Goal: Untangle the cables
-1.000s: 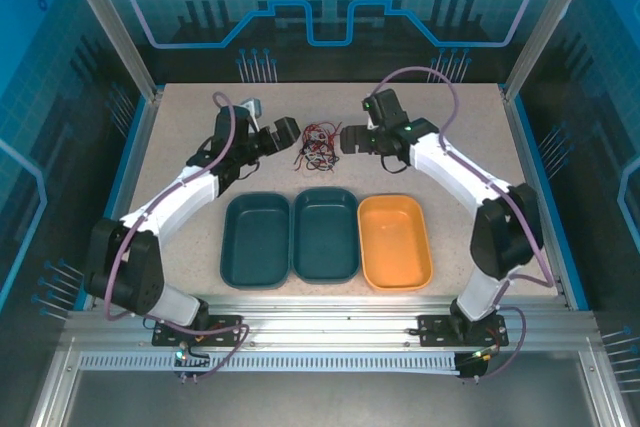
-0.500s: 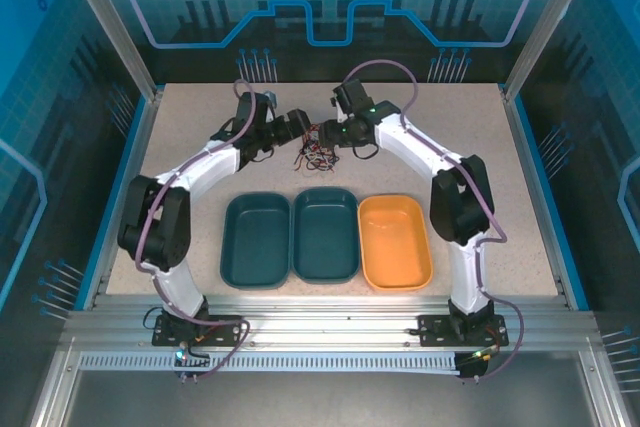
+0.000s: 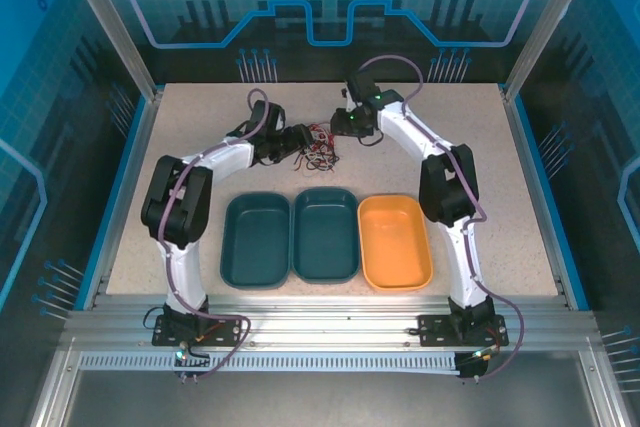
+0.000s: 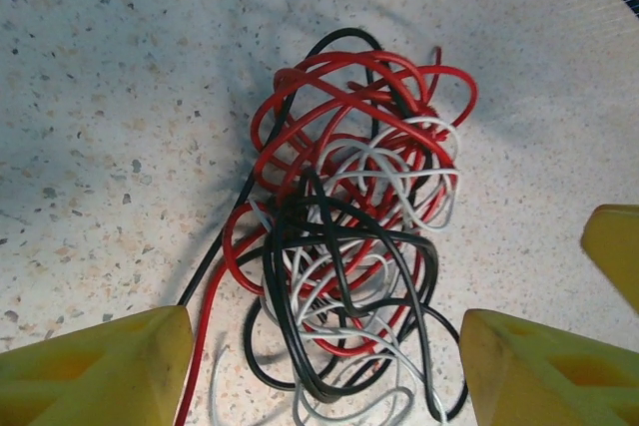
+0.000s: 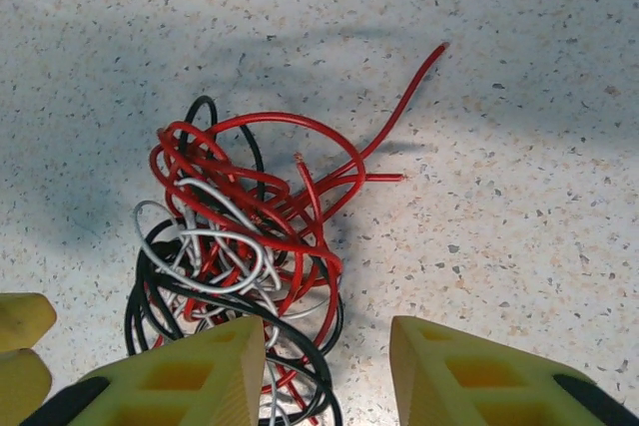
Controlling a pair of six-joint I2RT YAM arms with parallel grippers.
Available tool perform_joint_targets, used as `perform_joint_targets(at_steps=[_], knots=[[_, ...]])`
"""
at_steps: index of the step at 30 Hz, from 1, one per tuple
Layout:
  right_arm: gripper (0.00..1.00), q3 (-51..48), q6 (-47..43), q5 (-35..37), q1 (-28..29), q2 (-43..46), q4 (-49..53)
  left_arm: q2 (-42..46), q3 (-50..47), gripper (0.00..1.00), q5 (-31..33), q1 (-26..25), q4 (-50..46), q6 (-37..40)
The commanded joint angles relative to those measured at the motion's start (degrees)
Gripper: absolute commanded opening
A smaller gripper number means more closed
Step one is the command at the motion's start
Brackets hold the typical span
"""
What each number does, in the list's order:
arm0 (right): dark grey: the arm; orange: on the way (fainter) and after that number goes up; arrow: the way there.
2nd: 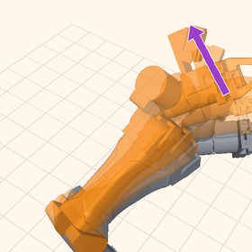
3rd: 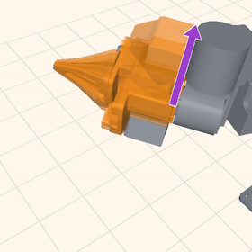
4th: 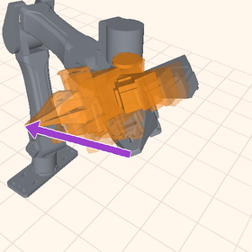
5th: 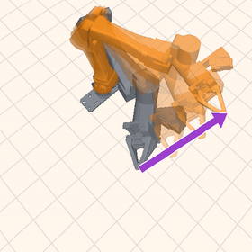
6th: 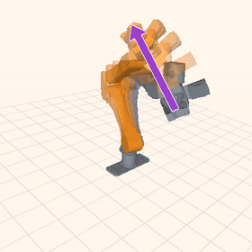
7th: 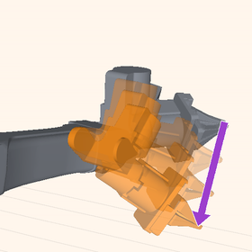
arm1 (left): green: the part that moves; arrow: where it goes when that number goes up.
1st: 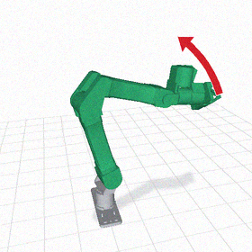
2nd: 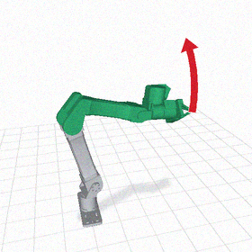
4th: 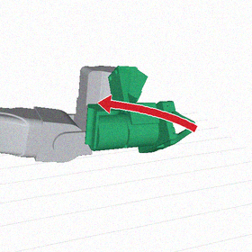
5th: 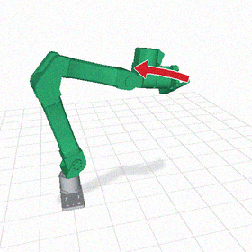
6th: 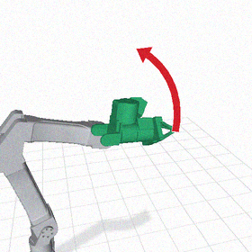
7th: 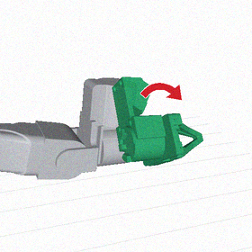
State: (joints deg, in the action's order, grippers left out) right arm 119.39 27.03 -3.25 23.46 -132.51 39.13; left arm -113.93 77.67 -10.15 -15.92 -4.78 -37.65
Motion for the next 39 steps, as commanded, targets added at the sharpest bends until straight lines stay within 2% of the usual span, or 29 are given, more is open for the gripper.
perform_joint_targets(at_steps=[1, 16, 21, 26, 31, 39], knots=[[0.38, 1.82, 1.09, -3.21, 0.33, -2.65, 1.55, -2.17, 2.35, 0.69, -2.73, -0.32, -1.10, -1.38], [0.39, -5.48, 2.84, -5.90, 1.67, -3.81, -1.41, -9.24, 7.44, 0.50, -5.18, -1.72, -2.14, -2.94], [0.38, -2.92, 2.30, -6.52, 2.05, -6.09, 0.02, -10.31, 8.35, 0.37, -6.02, -1.92, -1.14, -4.26], [0.26, -2.33, 0.85, -3.49, 1.72, -5.50, 1.27, -11.61, 10.88, 0.23, -7.29, -2.25, -0.75, -4.57], [0.01, -2.32, 0.92, -2.57, -0.71, -4.83, 2.47, -12.36, 14.01, 0.13, -7.30, -2.36, -1.55, -3.89], [0.00, -4.10, -1.20, 1.82, -3.77, 0.68, 3.40, -11.92, 18.13, 0.01, -7.48, -2.39, -2.87, -1.91]])
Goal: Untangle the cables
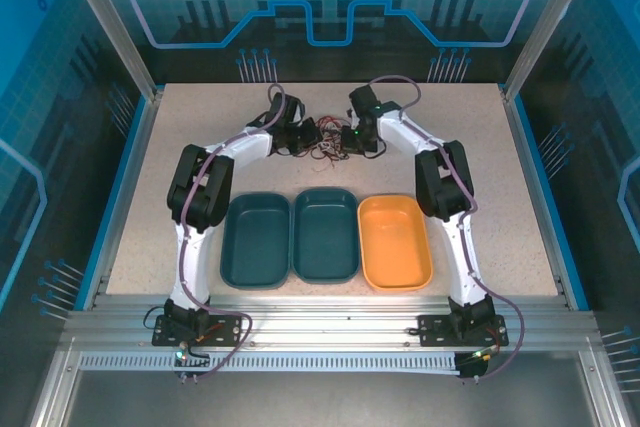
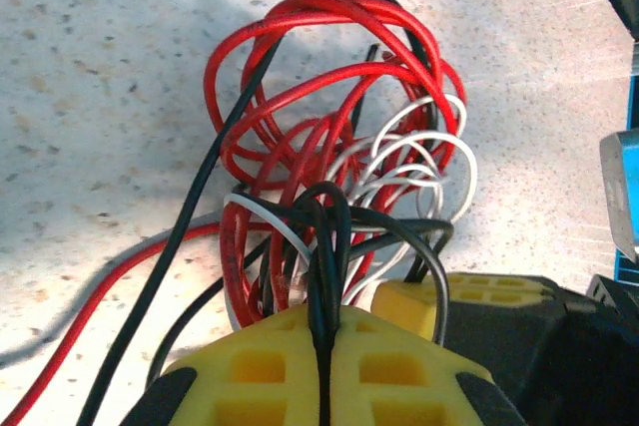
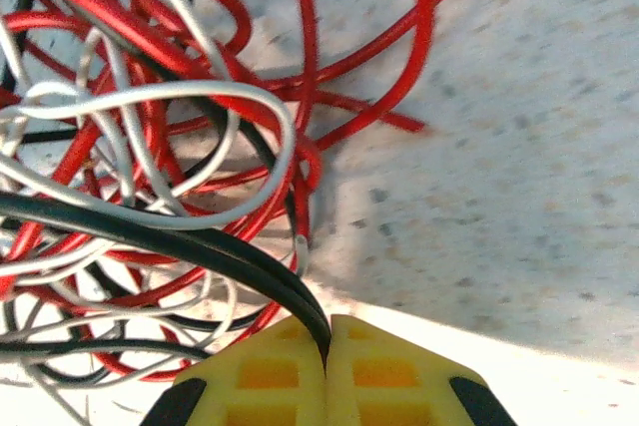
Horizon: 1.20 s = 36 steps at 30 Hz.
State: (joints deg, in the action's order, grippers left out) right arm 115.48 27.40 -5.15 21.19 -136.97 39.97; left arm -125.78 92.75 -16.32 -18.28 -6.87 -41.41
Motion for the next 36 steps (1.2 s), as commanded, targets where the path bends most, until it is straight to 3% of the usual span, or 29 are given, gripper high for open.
perform_joint_targets(at_steps=[1, 10, 21, 30, 36], knots=[[0.00, -0.67, -1.64, 4.26, -1.71, 5.99, 2.59, 0.07, 3.69, 0.00, -1.64, -0.21, -0.61, 2.02], [0.00, -12.36, -2.03, 8.42, -5.31, 17.85, -1.13, 1.15, 10.97, 0.00, -0.09, -1.81, -5.83, 7.83], [0.00, -23.43, -1.32, 7.69, -6.16, 26.22, -4.34, 7.40, 3.03, 0.04, 3.93, -1.67, -4.21, 12.55], [0.06, -24.98, -1.20, 9.43, -6.65, 29.00, -3.40, 6.68, 2.11, 0.15, 6.18, 0.09, -3.90, 10.56], [0.01, -24.86, -0.81, 8.58, -6.63, 30.24, -3.98, 6.84, 0.86, 0.17, 5.86, 0.18, -3.02, 10.69]])
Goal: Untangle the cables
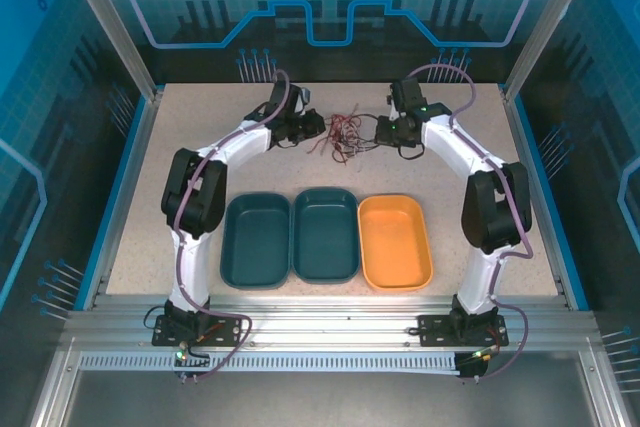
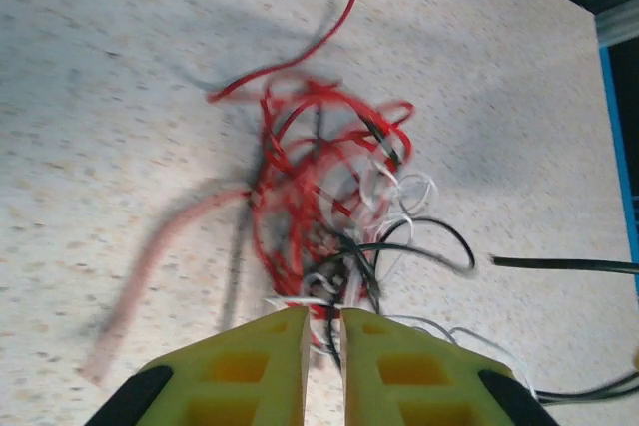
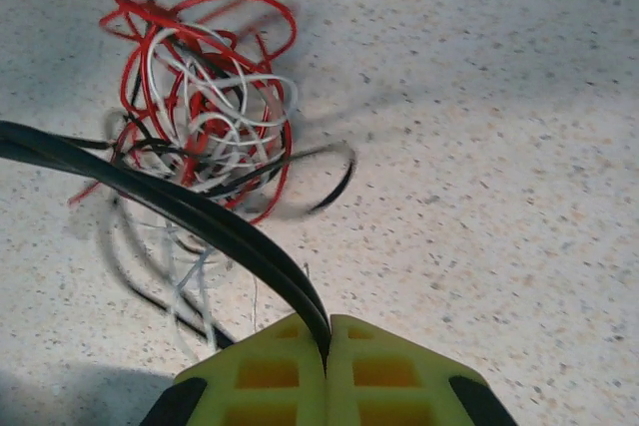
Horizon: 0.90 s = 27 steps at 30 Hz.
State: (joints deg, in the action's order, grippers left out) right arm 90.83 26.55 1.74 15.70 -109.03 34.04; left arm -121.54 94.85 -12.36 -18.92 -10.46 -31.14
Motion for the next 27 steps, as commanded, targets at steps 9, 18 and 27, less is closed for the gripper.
perform_joint_targets(at_steps=[9, 18, 27], knots=[[0.08, 1.05, 0.68, -1.66, -1.03, 5.67, 1.73, 3.53, -3.58, 0.32, 0.19, 1.01, 2.57, -0.07], [0.04, 6.49, 0.01, -6.33, 0.59, 8.61, 0.93, 6.34, -8.09, 0.71, -4.11, -0.28, 8.70, -2.89], [0.06, 16.95, -3.45, -9.32, 2.81, 7.13, -1.88, 11.80, -11.82, 0.87, -7.06, -0.51, 13.96, -2.67]])
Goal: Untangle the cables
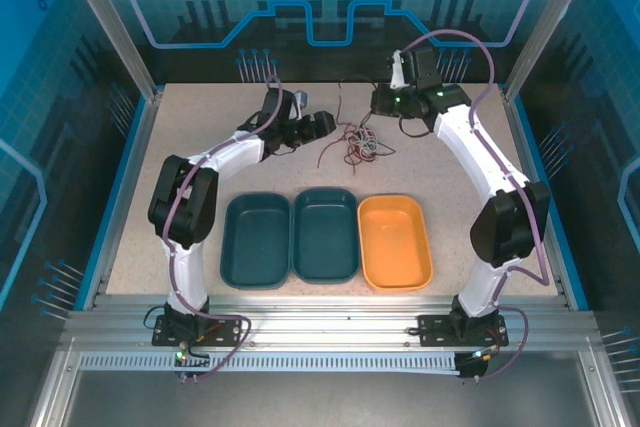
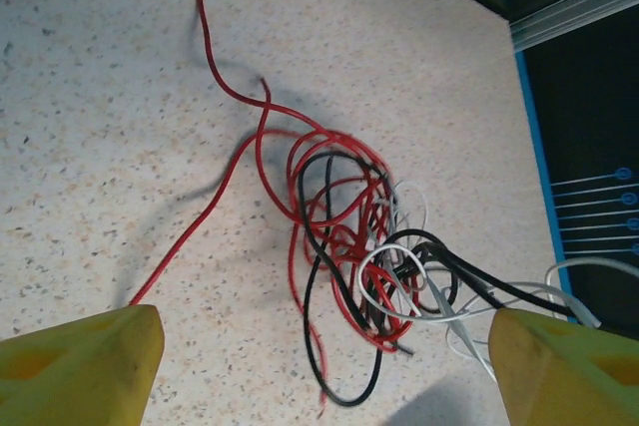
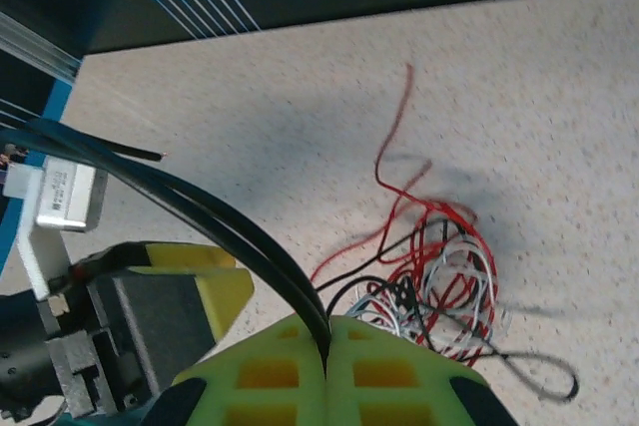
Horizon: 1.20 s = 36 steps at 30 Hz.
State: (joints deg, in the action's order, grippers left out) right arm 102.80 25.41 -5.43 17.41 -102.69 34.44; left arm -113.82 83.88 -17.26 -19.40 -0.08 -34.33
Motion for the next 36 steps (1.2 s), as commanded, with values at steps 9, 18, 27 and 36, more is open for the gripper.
perform_joint_targets(at_steps=[9, 18, 27, 36], knots=[[0.08, 19.82, -4.49, 0.69, 3.15, -4.69, 0.12, 11.64, -6.29, 0.93, 1.11, 0.06, 5.84, 1.98], [0.06, 22.24, -0.31, 6.26, 3.79, -13.00, 9.37, 18.14, -11.39, 0.97, 10.31, 0.76, 0.12, 4.17], [0.24, 26.86, 1.33, 14.14, 3.15, -21.79, 16.20, 19.34, -13.92, 0.99, 10.31, 0.79, -2.08, 4.18], [0.30, 19.02, 3.13, 10.05, -0.45, -18.34, 15.43, 17.39, -12.79, 0.99, 8.13, 0.77, -3.39, 3.00]])
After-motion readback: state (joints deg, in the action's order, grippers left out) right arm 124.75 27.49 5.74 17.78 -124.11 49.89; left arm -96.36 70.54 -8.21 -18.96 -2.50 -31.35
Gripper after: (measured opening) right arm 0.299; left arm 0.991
